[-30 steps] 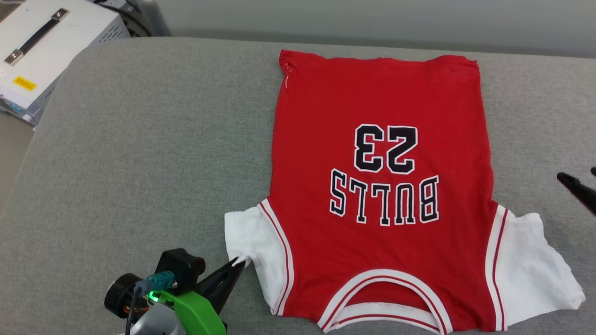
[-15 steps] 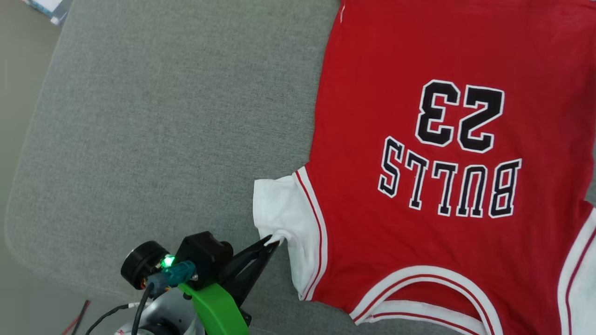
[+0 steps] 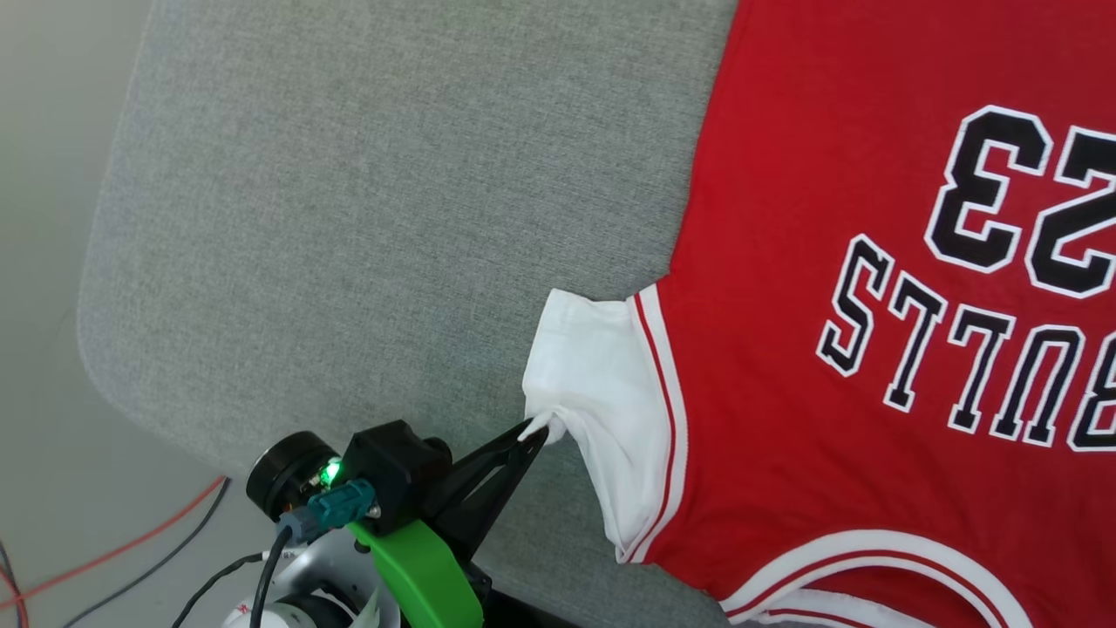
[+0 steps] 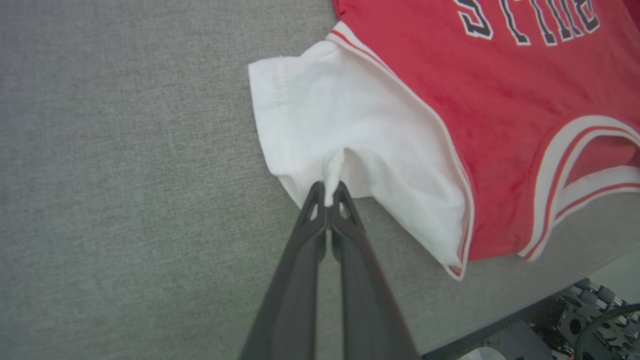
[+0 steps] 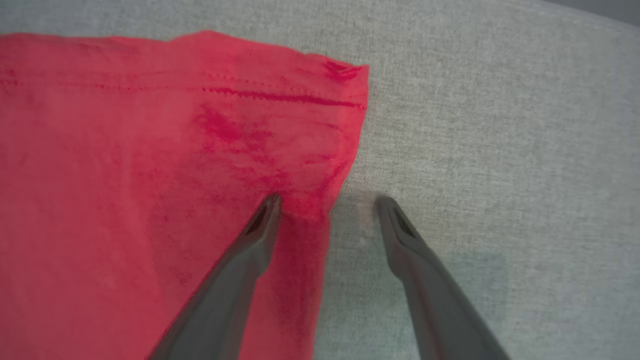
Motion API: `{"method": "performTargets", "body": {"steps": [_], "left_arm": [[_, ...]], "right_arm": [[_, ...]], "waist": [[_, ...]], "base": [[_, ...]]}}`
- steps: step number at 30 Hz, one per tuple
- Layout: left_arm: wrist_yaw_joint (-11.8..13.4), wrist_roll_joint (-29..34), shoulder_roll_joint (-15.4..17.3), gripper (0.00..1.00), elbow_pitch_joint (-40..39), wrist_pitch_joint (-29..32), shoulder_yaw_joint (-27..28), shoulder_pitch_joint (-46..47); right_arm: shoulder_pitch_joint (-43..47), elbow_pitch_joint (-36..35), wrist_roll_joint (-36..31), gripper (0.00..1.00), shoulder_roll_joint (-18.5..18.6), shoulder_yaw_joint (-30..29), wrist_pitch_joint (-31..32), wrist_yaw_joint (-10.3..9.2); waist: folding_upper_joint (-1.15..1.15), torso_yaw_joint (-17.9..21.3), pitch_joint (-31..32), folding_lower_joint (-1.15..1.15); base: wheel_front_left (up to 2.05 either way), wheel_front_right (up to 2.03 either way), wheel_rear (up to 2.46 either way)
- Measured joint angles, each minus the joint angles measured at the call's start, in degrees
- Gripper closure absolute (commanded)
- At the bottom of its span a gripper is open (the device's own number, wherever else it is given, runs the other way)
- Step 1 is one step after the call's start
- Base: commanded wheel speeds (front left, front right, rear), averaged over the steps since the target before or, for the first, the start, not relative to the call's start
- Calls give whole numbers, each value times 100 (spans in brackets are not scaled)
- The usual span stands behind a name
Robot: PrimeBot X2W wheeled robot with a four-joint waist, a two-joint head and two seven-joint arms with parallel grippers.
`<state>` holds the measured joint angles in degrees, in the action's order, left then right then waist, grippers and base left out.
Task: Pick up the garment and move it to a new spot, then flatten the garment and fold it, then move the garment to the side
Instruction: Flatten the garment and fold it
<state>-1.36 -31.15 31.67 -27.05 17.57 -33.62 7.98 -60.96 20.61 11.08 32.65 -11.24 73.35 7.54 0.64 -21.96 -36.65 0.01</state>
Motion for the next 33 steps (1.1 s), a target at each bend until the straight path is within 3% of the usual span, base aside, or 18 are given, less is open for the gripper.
{"method": "performTargets", "body": {"steps": [4, 5, 6, 7, 22, 33], "left_arm": [[-19, -1, -44, 100, 79, -90, 2, 39], [-19, -2, -44, 100, 93, -94, 9, 39], [-19, -2, -44, 100, 107, -96, 13, 40], [-19, -2, -44, 100, 119, -96, 15, 40], [57, -10, -44, 100, 288, -183, 93, 64], [313, -16, 83, 100, 519, -155, 188, -120]], "right_arm": [[-41, 48, -86, 0, 21, -88, -23, -1], [-30, 46, -80, 49, 25, -78, -23, -2], [-15, 38, -76, 64, 38, -49, -23, -2], [-10, 26, -66, 100, 56, -4, -24, -3], [791, 78, 364, 100, 202, 613, -481, -2], [2384, -79, 825, 100, 185, 716, -701, -2]], "waist": [[0, -162, -145, 0], [0, -176, -156, -1], [0, -184, -162, -1], [0, -185, -162, 0], [0, -18, 345, -1], [0, 343, 1283, -1]], "base": [[0, 0, 0], [0, 0, 0], [0, 0, 0], [0, 0, 0], [0, 0, 0], [0, 0, 0]]}}
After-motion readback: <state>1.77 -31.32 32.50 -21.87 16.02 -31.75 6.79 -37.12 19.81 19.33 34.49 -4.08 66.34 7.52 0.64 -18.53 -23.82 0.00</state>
